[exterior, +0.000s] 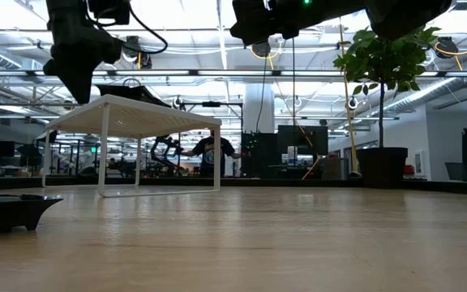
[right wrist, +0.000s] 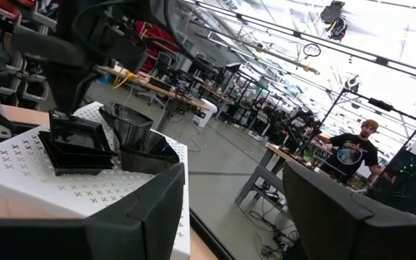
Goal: Pick & Place Mini shaped plates
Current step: Stack the black square plate on top of the black square plate on the shelf
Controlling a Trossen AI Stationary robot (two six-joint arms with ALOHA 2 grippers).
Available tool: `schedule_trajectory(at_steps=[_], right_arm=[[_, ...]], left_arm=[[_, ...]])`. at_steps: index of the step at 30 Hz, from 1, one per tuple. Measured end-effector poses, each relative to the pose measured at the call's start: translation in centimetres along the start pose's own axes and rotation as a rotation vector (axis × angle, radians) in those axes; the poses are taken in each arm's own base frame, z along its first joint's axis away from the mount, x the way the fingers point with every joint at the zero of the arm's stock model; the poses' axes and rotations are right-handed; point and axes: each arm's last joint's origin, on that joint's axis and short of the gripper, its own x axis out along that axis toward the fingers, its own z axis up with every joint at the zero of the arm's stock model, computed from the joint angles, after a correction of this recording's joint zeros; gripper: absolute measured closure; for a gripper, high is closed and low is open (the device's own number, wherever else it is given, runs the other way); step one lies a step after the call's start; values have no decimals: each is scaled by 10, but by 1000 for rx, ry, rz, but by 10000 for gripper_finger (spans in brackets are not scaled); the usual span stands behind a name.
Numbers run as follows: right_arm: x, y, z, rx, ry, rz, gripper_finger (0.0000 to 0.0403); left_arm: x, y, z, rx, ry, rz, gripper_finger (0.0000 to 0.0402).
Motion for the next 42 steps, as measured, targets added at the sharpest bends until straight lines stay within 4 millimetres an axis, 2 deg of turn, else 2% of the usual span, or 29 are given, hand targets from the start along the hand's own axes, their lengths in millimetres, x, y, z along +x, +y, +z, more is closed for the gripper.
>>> schedule_trajectory(at_steps=[7,14,22,30,38,42], right_arm=[[0,0,0,0,0,0,181],[0,0,0,0,0,0,181],[0,0,0,1,0,0,181],[0,0,0,19,0,0,181],[0,0,0,18,0,0,181],[-1,1,0,16,0,4,181]], left_arm=[[3,-14,4,18,-92,-62,341],[2,-29,2,69,-99,-177,341],[1,-33,0,92,-105,-173,341],[-2,-42,8,112,-210,-248,341],[-1,-41,7,133,-192,-236,341],[-3,-43,3,229,-169,-284,341]])
